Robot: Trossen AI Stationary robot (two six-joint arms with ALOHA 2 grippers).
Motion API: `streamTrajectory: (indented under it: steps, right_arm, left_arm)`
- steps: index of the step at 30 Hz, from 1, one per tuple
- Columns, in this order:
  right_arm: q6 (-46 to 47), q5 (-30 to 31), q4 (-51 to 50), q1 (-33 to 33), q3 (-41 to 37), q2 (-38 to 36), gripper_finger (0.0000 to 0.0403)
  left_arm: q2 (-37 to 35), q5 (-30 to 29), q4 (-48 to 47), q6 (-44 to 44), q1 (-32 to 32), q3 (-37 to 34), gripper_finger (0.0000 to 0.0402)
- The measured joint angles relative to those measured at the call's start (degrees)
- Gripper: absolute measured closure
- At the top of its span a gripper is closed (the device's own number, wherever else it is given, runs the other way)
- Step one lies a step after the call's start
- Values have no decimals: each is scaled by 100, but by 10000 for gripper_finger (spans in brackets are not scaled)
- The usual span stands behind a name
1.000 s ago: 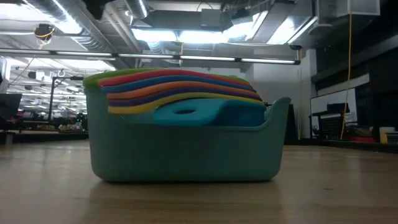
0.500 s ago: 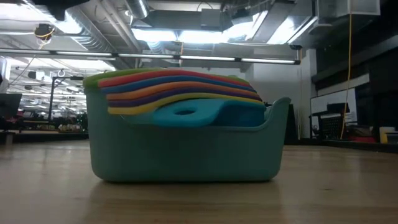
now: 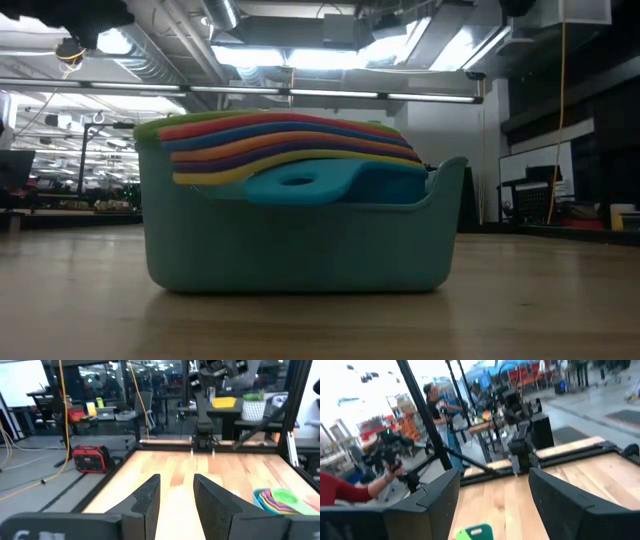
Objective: Nest measuring cups in basket
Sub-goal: Return to Home Position
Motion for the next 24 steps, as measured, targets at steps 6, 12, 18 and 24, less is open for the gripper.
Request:
streamTrajectory:
  steps: [6,12,18,24]
  right_arm:
    - [-24,43,891,0,-1162,-846,161]
    - [-184,278,1523,-2,-2218,-1731,161]
    - [-431,282,2072,0,-2924,-2539,161]
    - [-625,276,2074,0,-3272,-3141,161]
  left_arm:
    - [2,5,768,167,2,-672,289]
    - [2,0,1640,479,2,-1234,289]
    - [2,-29,1757,475,1,-1335,289]
    - [2,-26,1855,475,1,-1360,289]
